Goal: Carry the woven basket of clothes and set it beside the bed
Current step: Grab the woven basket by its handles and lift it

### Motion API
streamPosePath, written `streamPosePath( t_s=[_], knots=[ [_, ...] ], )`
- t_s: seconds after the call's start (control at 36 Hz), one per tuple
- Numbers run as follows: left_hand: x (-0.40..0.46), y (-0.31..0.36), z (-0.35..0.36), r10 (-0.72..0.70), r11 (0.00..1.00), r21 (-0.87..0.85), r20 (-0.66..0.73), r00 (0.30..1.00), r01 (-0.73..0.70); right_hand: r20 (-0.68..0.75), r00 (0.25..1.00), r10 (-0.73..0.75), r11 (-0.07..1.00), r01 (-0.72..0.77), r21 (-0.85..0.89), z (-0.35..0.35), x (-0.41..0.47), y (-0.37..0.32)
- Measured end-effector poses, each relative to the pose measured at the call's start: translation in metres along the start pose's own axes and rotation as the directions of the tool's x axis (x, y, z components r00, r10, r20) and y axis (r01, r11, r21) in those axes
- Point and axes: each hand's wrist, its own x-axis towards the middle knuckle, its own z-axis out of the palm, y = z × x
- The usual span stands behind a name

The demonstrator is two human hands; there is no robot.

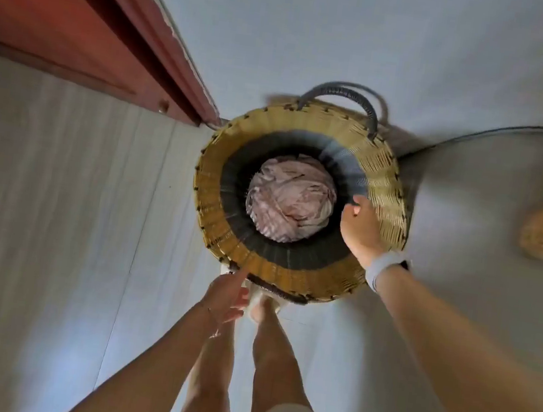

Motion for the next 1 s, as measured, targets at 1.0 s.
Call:
streamPosePath(
  t_s=[1.0],
  knots=[
    [-0.098,0.012,-0.088,0.497,0.83,0.053,-0.522,0.693,-0.555,-0.146,0.926,-0.349,0.937,0.349,-0.026,-0.052,-0.085,-0.048]
  ],
)
